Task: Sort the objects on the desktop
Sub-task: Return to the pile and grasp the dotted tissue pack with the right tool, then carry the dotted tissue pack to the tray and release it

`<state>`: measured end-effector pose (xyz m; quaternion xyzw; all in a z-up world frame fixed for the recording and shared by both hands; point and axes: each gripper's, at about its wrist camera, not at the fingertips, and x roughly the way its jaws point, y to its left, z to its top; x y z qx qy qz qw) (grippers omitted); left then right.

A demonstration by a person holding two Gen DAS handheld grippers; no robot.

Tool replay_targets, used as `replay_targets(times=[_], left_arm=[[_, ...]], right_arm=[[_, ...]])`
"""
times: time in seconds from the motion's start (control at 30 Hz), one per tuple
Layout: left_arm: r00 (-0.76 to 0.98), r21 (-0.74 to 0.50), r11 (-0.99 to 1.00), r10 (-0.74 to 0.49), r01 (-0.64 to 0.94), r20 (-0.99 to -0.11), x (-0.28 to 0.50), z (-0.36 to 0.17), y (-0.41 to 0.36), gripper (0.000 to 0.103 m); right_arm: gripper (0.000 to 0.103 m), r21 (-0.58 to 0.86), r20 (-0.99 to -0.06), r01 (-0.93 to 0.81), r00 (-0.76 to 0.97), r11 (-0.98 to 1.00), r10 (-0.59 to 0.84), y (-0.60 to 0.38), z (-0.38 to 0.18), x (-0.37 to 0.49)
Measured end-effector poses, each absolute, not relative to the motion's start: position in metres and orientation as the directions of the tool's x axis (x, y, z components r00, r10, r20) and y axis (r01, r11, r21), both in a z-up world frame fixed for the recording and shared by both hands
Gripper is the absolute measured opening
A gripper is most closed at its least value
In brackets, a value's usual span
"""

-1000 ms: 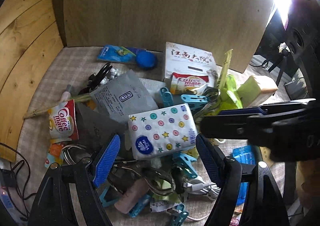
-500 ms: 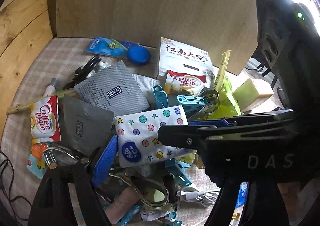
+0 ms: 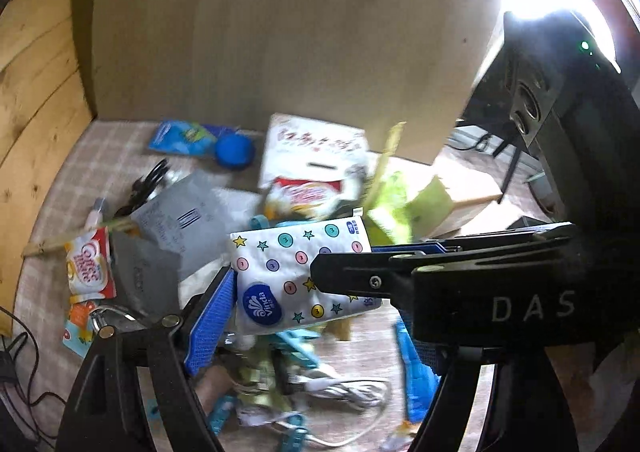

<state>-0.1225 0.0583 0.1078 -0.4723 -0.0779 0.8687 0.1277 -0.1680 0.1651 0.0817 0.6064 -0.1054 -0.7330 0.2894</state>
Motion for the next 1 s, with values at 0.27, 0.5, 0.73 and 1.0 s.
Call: replay_targets(times=[0.27,0.5,0.73,1.0], left_arm=[[-0.522,-0.239,-0.924,0.368,-0.299,-0.770,-0.111,0.140,0.143,0.076],[-0.472,-0.258,-0.859,0.468,-0.442,-0.747,-0.099,0.152,0.238,0.076],[-0.349,-0.290,-0.763,0.552,-0.578,-0.757,-0.071,0.140,0.341,0.076],[-0.226,-0.289,-0.664,0.577,-0.690,-0.785,-0.033,0.128,0.419,0.075]], right_arm=[[0.032,0.496,-0.817,0.215,-0.214,-0.841,-0.536,0.255,0.118,-0.141],[0.032,0.473,-0.816,0.117,-0.315,-0.873,-0.484,0.360,0.141,-0.106],[0.032,0.454,-0.838,-0.034,-0.355,-0.890,-0.414,0.462,0.137,-0.061],[0.032,0.435,-0.862,-0.174,-0.363,-0.884,-0.353,0.538,0.121,-0.010]])
